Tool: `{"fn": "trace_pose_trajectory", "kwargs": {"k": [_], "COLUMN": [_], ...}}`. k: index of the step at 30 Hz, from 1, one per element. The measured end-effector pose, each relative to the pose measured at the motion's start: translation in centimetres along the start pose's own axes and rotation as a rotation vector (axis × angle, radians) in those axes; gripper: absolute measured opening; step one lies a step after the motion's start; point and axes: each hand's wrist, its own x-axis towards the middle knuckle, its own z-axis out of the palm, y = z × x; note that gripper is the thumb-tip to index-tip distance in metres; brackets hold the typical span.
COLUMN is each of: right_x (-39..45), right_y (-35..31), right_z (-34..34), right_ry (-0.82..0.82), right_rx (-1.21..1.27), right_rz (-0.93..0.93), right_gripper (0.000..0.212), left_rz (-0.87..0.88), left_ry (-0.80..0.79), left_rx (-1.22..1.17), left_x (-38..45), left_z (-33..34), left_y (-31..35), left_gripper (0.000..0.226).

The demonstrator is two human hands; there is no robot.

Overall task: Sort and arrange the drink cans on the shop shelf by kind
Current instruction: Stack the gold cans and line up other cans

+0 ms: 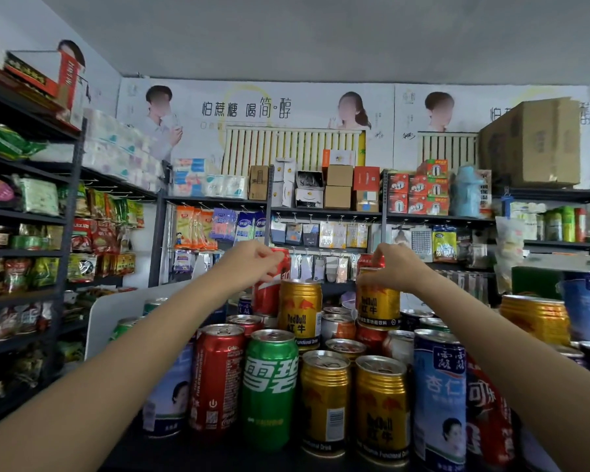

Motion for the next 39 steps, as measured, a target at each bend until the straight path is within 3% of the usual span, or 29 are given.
{"fn": "trace_pose_trajectory", "kwargs": {"k": [4,7,10,15,18,21,25,28,33,39], "right_x": [-1.2,-2.7,-3.3,-3.4,-3.8,-5.4,-7.8,-8.7,-9.1,-9.5], "right_y": [-3.6,-7.1,-8.8,-8.9,-9.3,-11.4,-15.0,-16.7,-17.7,-14.8], "right_z": [-0.6,0.1,2.4,3.5,3.7,3.2,4.2,5.7,7.3,4.9], "right_ry": [0.163,-0.092,-0.236,-0.168,0.012,0.115,-0.117,-0.260,-0.224,-0.286], "right_rx": [0.146,0.329,0.232,0.287,0.222,0.287,0.216,0.135,0.021,0.034], "right_rz": [-0.206,-0.286,-0.283,-0.257,-0.257,-0.405,-0.584,-0.591,-0.575,-0.496], "right_gripper": [0.037,0.043,0.052,0.039,0.029,0.030,0.029,0.038,0.039,0.045], "left_rz": [-0.039,-0.082,-0.092,-0.149,-0.156,-0.128,-0.128,-0.099,-0.115,-0.109], "left_ry": [0.035,0.037,0.010,-0.118,-0.136,-0.102,-0.172,-0.083,-0.014,-0.051], "left_rx": [-0.021,-0.036,0.015,0.112,0.180,0.203,0.498,0.523,0.273,0.342], "left_x": [-0.9,-1.8,-2.7,-3.8,-4.6,-5.3,-6.6,-7.5,-8.0,-8.1], "left_z": [-2.3,-3.2,-3.9,-5.9,-6.5,-7.0,-7.1,-6.2,-6.2,-6.2], "left_y": [-1.6,-2.9,-3.6,-4.5,-5.0,-5.5,-7.2,-8.7,-9.5,-9.0], "left_gripper": [0.017,0.017,0.021,0.025,0.027,0.027,0.046,0.049,0.045,0.054]}}
